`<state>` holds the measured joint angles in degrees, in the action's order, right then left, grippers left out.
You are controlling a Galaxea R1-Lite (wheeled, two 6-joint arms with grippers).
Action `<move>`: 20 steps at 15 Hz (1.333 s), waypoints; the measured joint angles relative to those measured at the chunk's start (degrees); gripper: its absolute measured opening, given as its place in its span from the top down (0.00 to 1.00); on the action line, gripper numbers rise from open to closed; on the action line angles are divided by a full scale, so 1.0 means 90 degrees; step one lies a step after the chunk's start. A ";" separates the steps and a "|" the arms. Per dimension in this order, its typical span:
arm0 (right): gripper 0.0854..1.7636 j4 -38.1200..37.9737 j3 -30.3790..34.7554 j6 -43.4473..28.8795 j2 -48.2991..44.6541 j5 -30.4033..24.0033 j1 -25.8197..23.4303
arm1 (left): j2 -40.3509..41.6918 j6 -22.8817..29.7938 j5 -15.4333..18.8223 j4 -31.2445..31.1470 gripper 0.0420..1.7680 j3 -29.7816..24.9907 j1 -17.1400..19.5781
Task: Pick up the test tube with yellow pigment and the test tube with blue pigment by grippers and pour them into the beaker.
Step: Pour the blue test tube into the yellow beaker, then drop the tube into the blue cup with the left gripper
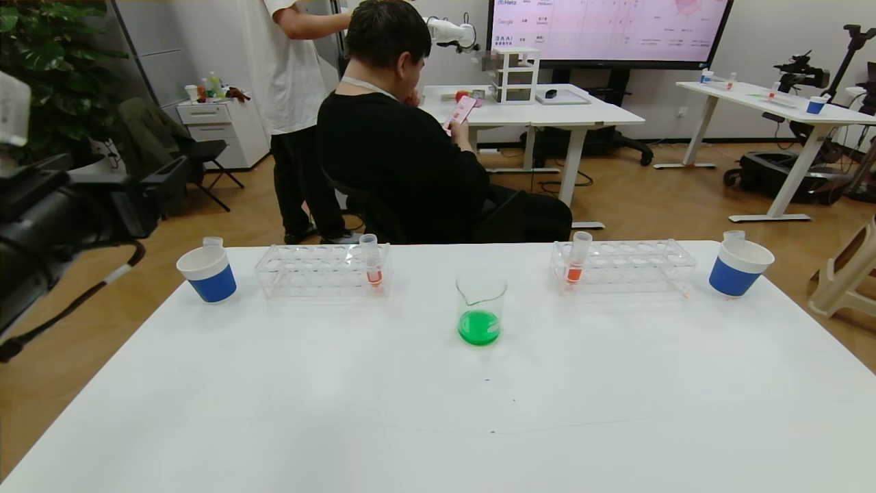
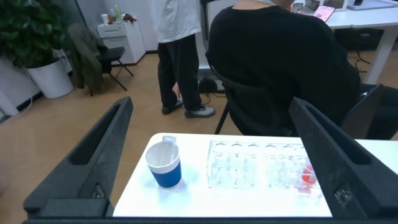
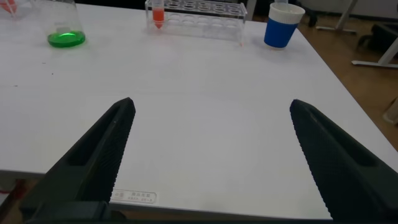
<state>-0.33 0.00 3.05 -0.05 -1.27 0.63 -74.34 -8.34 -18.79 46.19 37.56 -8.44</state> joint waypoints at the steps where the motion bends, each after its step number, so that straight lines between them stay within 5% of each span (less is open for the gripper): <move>1: 0.02 -0.0003 0.0000 0.0000 0.0000 -0.0003 0.0000 | 0.0396 -0.0096 -0.0009 -0.0104 0.01 -0.0299 -0.0018; 4: 0.02 -0.0003 0.0000 0.0000 0.0000 -0.0003 0.0000 | 0.1690 -0.0218 -0.0070 -0.1069 0.01 -0.0855 -0.0018; 11: 0.02 -0.0003 0.0000 0.0000 0.0000 -0.0003 0.0000 | 0.5185 -0.0301 -0.0096 -0.5115 0.01 -0.0805 0.0102; 13: 0.02 0.0000 0.0000 -0.0003 0.0000 -0.0003 0.0000 | 0.5831 -0.0332 0.0076 -0.5517 0.01 -0.0790 0.0466; 20: 0.02 0.0000 0.0000 0.0000 0.0000 -0.0005 0.0000 | 0.7847 0.0085 0.1926 -0.5388 0.01 -0.1948 0.0893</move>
<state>-0.33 0.00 3.05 -0.05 -1.32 0.63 -3.72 -7.57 -1.45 -2.30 20.03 -0.40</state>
